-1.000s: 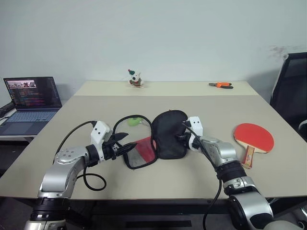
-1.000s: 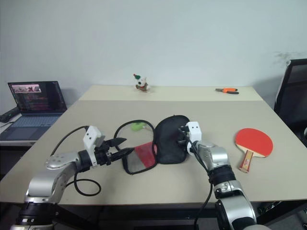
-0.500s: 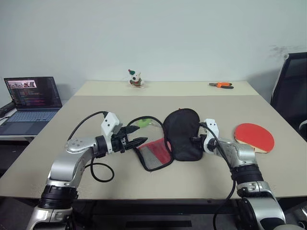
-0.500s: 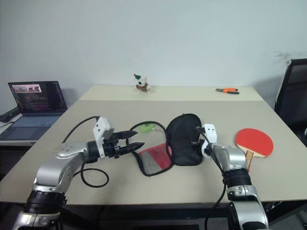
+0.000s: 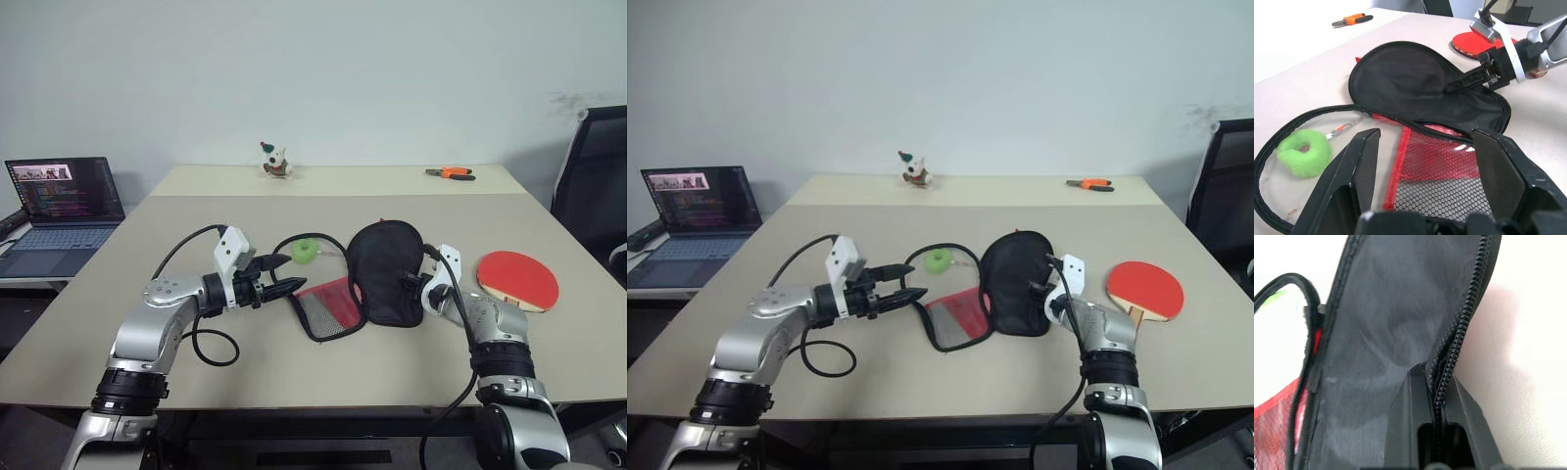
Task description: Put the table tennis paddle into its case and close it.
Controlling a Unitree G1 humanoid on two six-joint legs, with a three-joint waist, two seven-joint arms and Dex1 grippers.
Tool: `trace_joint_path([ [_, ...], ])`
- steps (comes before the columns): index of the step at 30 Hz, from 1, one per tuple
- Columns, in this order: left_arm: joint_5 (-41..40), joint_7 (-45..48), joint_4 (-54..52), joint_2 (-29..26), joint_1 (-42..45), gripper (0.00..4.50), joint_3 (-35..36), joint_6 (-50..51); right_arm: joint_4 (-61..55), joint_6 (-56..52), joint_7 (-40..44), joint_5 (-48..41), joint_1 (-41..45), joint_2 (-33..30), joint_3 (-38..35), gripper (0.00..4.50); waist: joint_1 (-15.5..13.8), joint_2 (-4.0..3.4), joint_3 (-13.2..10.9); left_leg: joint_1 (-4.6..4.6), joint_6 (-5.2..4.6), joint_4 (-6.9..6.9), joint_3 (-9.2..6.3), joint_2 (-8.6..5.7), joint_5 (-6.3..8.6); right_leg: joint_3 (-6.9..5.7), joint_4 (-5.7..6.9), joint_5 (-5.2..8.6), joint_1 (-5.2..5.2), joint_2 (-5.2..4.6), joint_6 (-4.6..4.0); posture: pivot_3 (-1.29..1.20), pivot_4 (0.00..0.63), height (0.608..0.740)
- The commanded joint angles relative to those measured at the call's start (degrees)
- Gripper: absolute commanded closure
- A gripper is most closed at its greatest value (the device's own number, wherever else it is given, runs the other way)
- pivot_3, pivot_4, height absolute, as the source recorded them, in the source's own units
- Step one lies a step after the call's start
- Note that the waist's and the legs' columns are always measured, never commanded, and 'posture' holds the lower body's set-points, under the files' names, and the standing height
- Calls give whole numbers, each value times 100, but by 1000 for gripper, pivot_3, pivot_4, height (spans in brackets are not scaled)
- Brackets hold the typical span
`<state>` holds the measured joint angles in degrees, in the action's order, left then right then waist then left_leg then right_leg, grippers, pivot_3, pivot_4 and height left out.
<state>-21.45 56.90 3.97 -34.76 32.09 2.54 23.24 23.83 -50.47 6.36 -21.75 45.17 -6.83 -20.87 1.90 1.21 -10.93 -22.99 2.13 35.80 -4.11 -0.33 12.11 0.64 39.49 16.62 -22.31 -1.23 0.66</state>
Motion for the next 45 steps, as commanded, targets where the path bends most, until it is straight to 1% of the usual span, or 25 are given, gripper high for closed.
trace_joint_path([
  [1,-4,16,-52,-19,152,1270,29,-152,0,282,-193,-111,212,-12,-177,4469,0,0,0,0,0,0,0,0,0,0,0,0,0,0,0,0,150,740],
  [6,10,21,-8,-16,185,1270,30,-183,144,494,-381,-145,272,-78,-338,4469,-1,0,0,0,0,-2,1,0,0,0,-1,0,0,0,0,0,150,740],
  [12,12,47,63,2,267,1270,10,-212,-21,345,-429,-245,183,-186,-399,4469,-1,0,0,0,0,-3,2,0,0,2,-2,0,0,0,0,0,150,740],
  [19,-136,75,101,114,379,1270,36,-112,-128,-52,-105,-229,63,-531,-6,4469,0,0,0,0,-1,-5,3,-1,1,2,-5,0,0,0,0,0,150,740],
  [26,-169,72,107,171,441,1270,33,-46,74,-119,45,-196,162,-710,142,4469,0,0,0,-1,-2,-6,6,0,1,5,-7,0,-1,1,1,0,150,740],
  [29,-150,73,96,177,426,1270,9,-56,251,41,52,-75,210,-741,254,4469,1,0,0,0,-3,-6,7,0,2,6,-7,0,-1,1,1,0,150,740],
  [32,-144,71,78,181,412,1270,2,-54,323,129,115,-41,251,-782,310,3811,2,0,0,0,-4,-6,7,0,2,7,-8,0,-1,2,1,0,150,740],
  [33,-141,69,74,183,408,1270,-1,-56,326,144,133,-23,263,-794,329,3498,1,0,0,1,-4,-6,8,0,2,8,-7,0,-1,1,1,0,150,740],
  [38,-126,38,50,220,370,1270,-21,-64,92,350,286,248,252,-1026,646,1754,-1,0,0,0,-4,-5,8,0,2,7,-8,0,0,1,2,0,150,740],
  [41,-134,20,23,255,337,1270,-28,-61,-221,341,329,403,199,-1333,756,786,-7,0,-1,-2,-4,-6,7,-1,2,6,-14,0,0,0,2,0,150,740],
  [43,-154,18,7,270,323,1270,-37,-52,-458,245,330,452,131,-1529,768,60,-6,0,-1,-4,-6,-7,7,-1,4,6,-19,0,-1,0,3,0,150,740],
  [45,-171,27,2,284,321,1270,-49,-48,-737,86,244,479,24,-1684,688,18,-6,0,-1,-4,-9,-8,8,0,6,7,-24,0,0,0,3,0,150,740],
])
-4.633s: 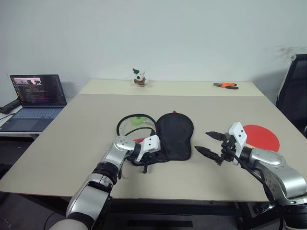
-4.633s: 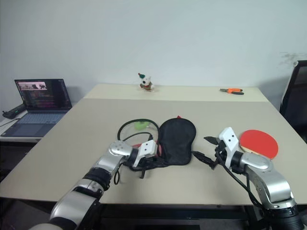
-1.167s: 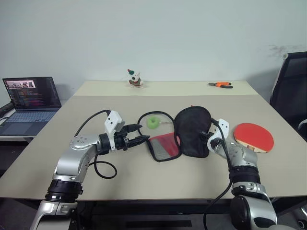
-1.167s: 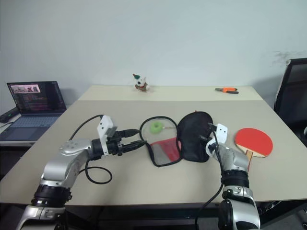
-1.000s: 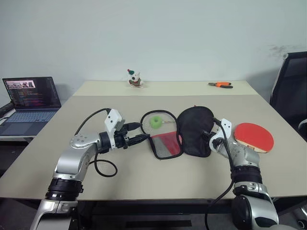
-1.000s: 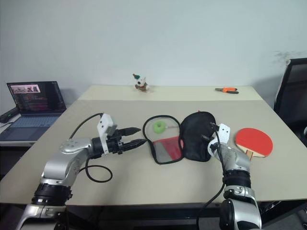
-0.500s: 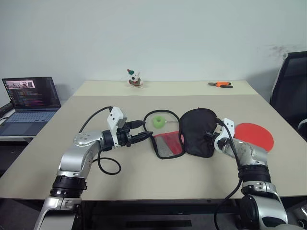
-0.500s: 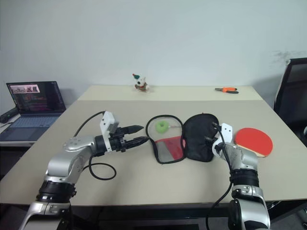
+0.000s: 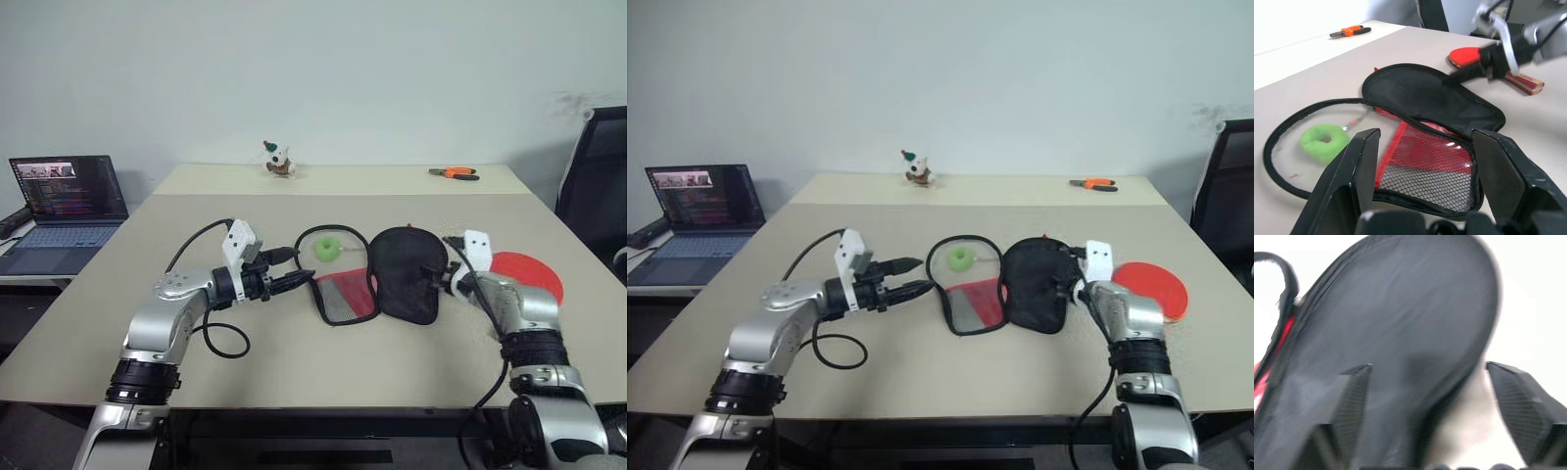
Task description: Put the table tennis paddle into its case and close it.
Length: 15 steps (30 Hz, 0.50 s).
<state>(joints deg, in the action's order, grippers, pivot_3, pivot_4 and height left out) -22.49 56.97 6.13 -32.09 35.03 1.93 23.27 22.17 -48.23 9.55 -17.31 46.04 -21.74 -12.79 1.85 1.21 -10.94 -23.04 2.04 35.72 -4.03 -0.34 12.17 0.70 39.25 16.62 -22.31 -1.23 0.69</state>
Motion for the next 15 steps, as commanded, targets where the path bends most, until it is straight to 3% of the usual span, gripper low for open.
trace_joint_path([
  [1,-74,29,-214,27,28,1270,3,-52,-804,-267,-185,56,-154,-275,-216,18,-1,0,0,0,-1,-2,0,0,1,0,-4,0,0,0,0,0,150,740],
  [5,-85,129,-216,79,76,1270,-82,-55,-2175,-1132,-844,77,-713,-296,-728,18,-8,0,0,-6,-2,-8,-3,2,1,-2,-16,0,0,0,0,0,150,740],
  [10,-53,253,-72,152,236,1270,-192,-130,-3900,-1977,-1705,349,-1564,268,-1036,18,2,0,0,-5,-3,-12,-10,2,2,0,-17,0,0,0,1,0,150,740],
  [15,31,369,187,250,428,1270,-297,-262,-4465,-2193,-2121,577,-1929,893,-1114,18,8,0,0,4,-2,-11,-7,4,1,11,-13,7,1,5,17,0,150,740],
])
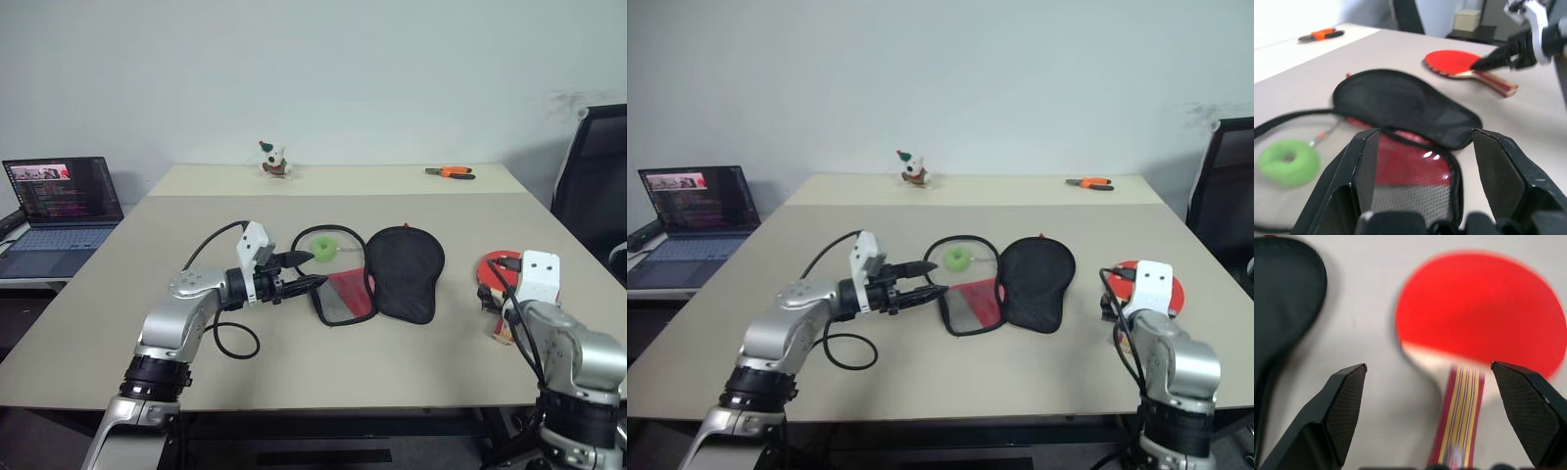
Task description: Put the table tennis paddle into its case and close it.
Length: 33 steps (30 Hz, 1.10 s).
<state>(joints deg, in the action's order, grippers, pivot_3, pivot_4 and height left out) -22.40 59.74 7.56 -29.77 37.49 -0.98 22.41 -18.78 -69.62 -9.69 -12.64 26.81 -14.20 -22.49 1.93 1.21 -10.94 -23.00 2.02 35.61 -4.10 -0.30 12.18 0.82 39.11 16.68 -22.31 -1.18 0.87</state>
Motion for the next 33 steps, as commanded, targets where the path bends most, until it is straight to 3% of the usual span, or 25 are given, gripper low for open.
trace_joint_path([
  [1,34,109,87,33,214,1270,-27,-204,-352,-7,-229,162,-30,191,-117,18,-1,0,0,0,0,0,0,-1,0,0,0,-1,0,0,1,0,150,740],
  [7,137,146,347,88,375,1270,-73,-404,383,488,-494,435,4,425,-283,18,-7,0,0,-2,0,0,13,-2,0,0,-7,-5,1,0,-3,0,150,740],
  [20,135,50,229,-19,188,1270,23,-439,1714,1337,-437,528,236,195,-424,18,6,5,3,6,-1,5,29,-1,0,9,-7,-14,7,0,2,0,150,740],
  [30,121,-20,153,-99,98,1270,53,-413,1777,1475,-508,513,322,203,-439,3299,-7,6,4,6,-4,30,51,-4,-2,16,-11,-26,11,-3,48,0,150,740],
  [33,106,-48,131,-130,64,1270,76,-395,1635,1584,-464,533,393,179,-317,3401,-7,6,3,4,-4,27,55,-3,-1,18,-12,-28,8,-3,44,0,150,740],
])
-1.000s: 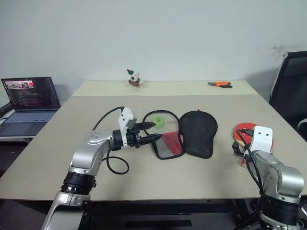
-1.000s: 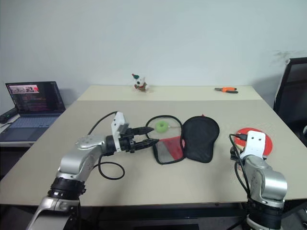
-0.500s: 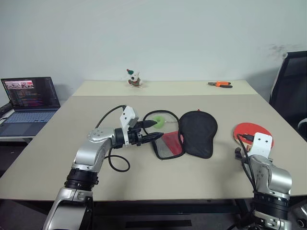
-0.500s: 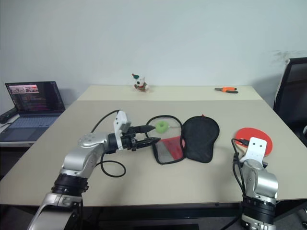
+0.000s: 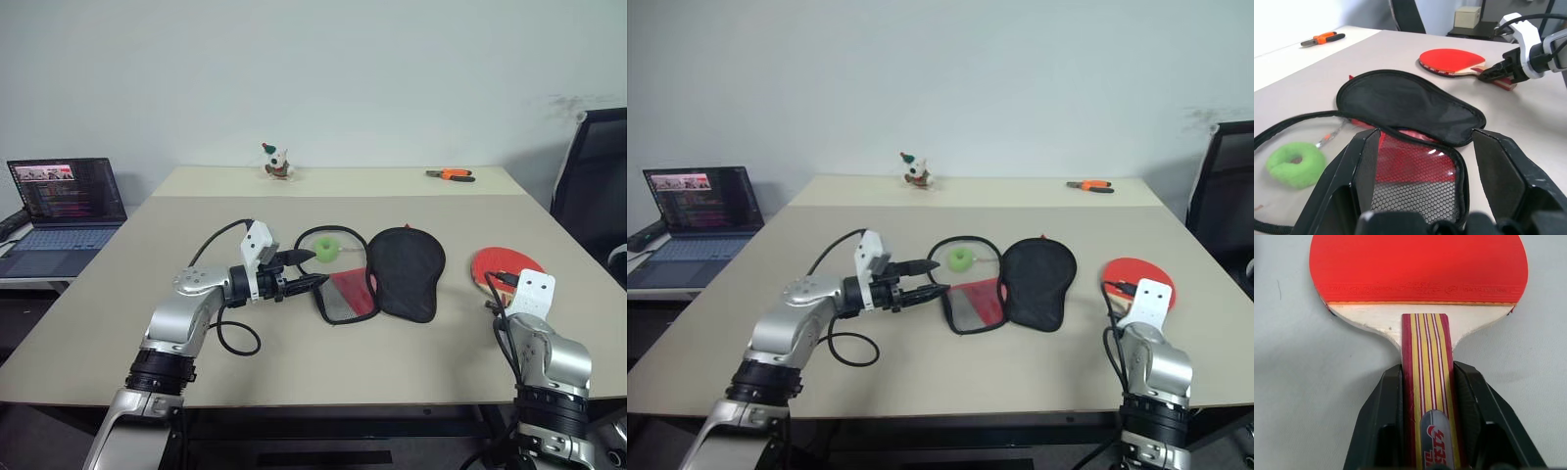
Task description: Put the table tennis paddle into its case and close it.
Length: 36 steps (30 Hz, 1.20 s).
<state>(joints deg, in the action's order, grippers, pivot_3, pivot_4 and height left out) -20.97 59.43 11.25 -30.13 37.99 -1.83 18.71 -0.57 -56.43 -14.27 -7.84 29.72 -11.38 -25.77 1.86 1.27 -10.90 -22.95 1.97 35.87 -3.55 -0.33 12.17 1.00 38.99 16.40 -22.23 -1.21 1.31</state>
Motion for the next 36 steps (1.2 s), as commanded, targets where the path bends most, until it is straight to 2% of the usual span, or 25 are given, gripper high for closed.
trace_joint_path([
  [1,-49,-31,-253,-113,-6,1270,182,-10,-311,248,13,35,175,-94,67,3401,0,0,0,0,0,0,1,0,0,2,0,0,-1,0,-1,0,150,740],
  [5,-84,-69,-331,-196,-119,1270,249,42,-951,12,102,-66,489,28,406,3401,36,-20,-12,-1,0,-9,12,2,0,9,2,0,-12,0,-1,0,150,740],
  [10,-93,-119,-429,-230,-240,1270,308,93,-1648,-513,21,-187,733,634,756,3401,93,-21,-12,-2,-4,-20,11,10,2,8,5,-5,-20,6,-18,0,150,740],
  [16,-109,-204,-550,-212,-319,1270,311,137,-1636,-549,-220,-127,837,1604,1064,3402,77,-21,-12,-14,-6,-26,-9,4,4,4,-1,-7,-29,-1,-29,0,150,740],
  [19,-114,-225,-616,-210,-341,1270,319,171,-1458,-410,-253,-105,818,1829,1137,3402,61,-21,-12,-33,-6,-20,-20,2,4,2,1,-8,-44,-3,-29,0,150,740],
  [29,-114,-268,-708,-242,-371,1270,350,221,-683,115,-138,-52,783,1920,1366,3402,20,-21,-12,-84,-5,-11,-20,2,3,-1,14,-9,-101,-1,-31,0,150,740],
  [36,-286,-149,-795,-320,-318,1270,423,406,-137,509,-38,37,812,1817,1468,3402,25,-20,-12,-87,-5,-12,-7,3,3,-2,12,-10,-104,-1,-32,0,150,740],
])
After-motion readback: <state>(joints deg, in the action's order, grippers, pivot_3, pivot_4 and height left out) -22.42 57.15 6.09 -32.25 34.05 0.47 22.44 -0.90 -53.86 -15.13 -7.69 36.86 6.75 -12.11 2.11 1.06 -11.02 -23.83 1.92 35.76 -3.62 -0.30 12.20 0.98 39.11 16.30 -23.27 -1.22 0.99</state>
